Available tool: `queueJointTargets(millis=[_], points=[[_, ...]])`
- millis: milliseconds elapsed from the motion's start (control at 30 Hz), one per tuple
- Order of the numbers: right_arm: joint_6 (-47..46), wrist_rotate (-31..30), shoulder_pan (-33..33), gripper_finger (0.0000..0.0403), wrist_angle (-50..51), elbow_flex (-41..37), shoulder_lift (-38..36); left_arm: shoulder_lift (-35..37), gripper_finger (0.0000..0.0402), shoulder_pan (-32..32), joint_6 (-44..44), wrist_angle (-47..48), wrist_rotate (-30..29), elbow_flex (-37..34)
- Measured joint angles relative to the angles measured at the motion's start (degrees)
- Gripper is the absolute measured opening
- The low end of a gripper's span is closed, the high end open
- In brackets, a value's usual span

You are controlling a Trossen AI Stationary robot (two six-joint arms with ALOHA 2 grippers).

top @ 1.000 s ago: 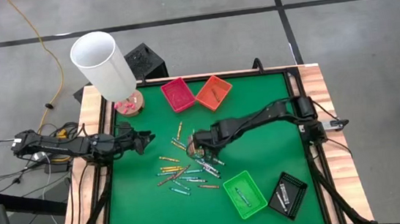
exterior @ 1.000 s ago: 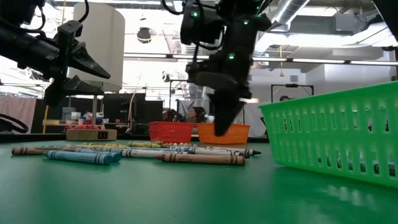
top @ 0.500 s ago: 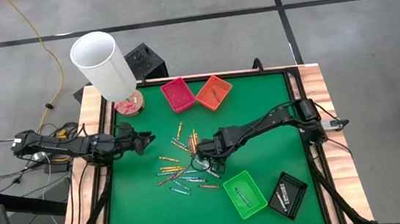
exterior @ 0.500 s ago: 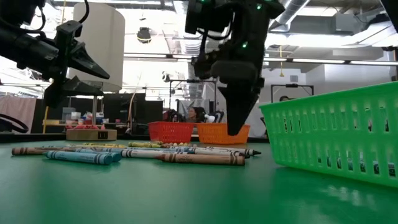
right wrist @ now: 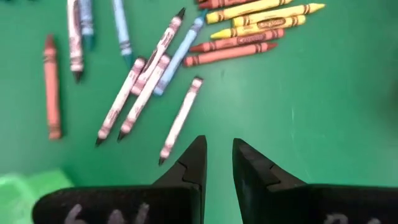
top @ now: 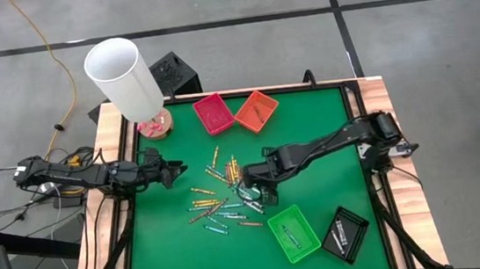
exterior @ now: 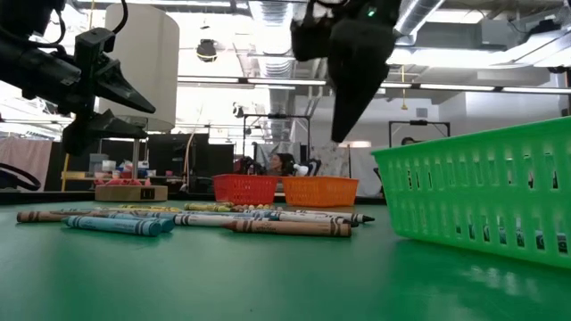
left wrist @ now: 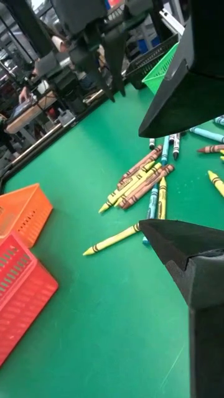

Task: Sort crayons
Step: Put the black crayon into the black bin

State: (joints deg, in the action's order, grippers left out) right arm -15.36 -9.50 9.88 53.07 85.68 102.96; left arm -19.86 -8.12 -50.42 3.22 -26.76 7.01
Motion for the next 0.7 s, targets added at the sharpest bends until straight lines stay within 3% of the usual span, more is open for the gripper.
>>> queueJointTargets(millis=[200,400,500,700], points=[[-0.6,4.3,0.3,0.0072,-2.4,-7.5,-7.9,0.0,0.0215,0.0,0.4,0.0,0.0,0.0],[-9.3,3.7,-0.3,0.0072,-18.3,-17.6,-15.0,0.0,0.0215,0.0,0.4,0.1,-0.2,0.0],[-11.5,3.7,-0.4,0.0072,-26.1,-21.0,-14.7,0.0,0.0215,0.0,0.4,0.0,-0.9,0.0],[-11.2,3.5,1.2,0.0072,-27.0,-21.4,-8.3,0.0,0.0215,0.0,-0.2,0.0,-1.2,0.0]])
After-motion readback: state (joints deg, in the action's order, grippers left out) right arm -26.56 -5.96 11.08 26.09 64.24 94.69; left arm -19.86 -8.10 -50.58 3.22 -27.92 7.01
